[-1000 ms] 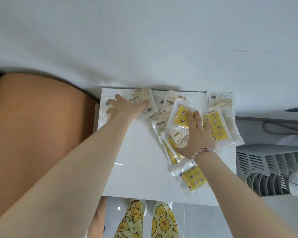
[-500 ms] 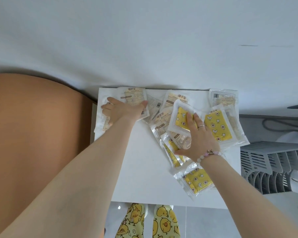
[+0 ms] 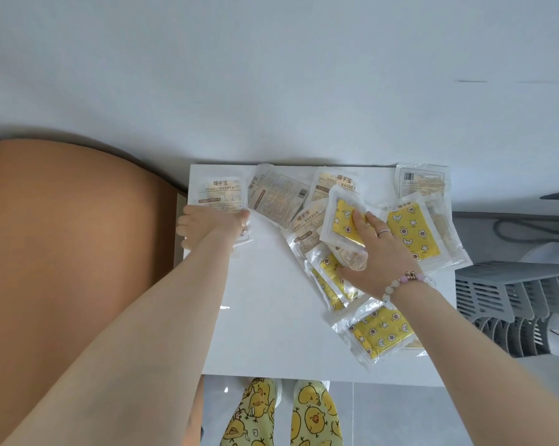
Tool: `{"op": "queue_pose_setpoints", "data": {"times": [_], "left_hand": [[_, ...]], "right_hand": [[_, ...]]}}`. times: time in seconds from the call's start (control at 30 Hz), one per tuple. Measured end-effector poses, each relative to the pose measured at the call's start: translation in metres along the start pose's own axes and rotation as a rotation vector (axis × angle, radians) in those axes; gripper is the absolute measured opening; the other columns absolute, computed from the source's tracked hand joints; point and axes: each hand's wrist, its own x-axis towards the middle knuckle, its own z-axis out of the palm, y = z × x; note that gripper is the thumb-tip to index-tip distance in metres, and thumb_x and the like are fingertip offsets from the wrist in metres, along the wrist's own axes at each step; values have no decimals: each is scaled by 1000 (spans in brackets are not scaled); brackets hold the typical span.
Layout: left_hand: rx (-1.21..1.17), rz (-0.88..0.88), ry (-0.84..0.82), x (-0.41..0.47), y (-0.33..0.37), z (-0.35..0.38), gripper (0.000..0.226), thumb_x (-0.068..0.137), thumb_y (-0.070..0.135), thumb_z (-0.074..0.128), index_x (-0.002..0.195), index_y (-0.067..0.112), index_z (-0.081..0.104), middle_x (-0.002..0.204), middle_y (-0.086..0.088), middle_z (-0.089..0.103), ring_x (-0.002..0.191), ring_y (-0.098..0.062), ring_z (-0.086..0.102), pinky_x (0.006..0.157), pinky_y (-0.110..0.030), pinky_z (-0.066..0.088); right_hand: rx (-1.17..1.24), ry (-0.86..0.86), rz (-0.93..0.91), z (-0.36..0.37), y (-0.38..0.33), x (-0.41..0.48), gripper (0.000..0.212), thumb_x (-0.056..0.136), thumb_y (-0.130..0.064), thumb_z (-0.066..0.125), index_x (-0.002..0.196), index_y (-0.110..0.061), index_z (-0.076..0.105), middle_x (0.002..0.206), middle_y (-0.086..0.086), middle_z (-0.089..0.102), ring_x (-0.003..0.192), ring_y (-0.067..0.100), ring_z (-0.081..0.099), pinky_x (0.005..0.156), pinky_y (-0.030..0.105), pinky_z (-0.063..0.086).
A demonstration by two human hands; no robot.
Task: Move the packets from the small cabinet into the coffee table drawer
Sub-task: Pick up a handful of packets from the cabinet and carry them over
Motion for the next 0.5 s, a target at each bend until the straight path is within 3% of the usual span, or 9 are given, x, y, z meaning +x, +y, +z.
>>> {"op": "queue_pose_setpoints", "data": {"times": [0.13, 0.23, 0.37, 0.5], "left_hand": [[41, -3, -17, -4, 0, 0, 94, 64, 62, 75, 130, 5, 40, 133, -12, 40, 124, -27, 37, 99, -36, 34], [91, 41, 59, -11, 0, 0, 84, 65, 58, 75, 125, 8, 45, 131, -11, 39, 122, -26, 36, 98, -37, 32], [73, 134, 35, -15, -3, 1, 70, 73, 52, 72, 121, 8, 45, 120, -9, 58, 114, -29, 53, 95, -37, 33], [-109, 129, -68, -16, -10, -3, 72, 73, 43, 77, 124, 6, 42, 121, -10, 58, 108, -29, 59, 78, -35, 45]], "right_hand": [[46, 9, 20, 2, -2, -1, 91, 86, -47, 58, 152, -33, -3, 160, -6, 3, 146, 24, 14, 116, 40, 26], [14, 61, 23, 3, -5, -2, 76, 92, -38, 50, 153, -30, 5, 159, -4, 13, 141, 24, 28, 109, 37, 35], [-91, 217, 84, 8, -16, -2, 54, 99, -27, 38, 150, -26, 20, 138, 6, 49, 107, 30, 57, 72, 33, 45], [-161, 277, 195, 13, -29, 3, 44, 100, -29, 37, 143, -25, 28, 121, 6, 55, 97, 30, 61, 61, 30, 41]]}}
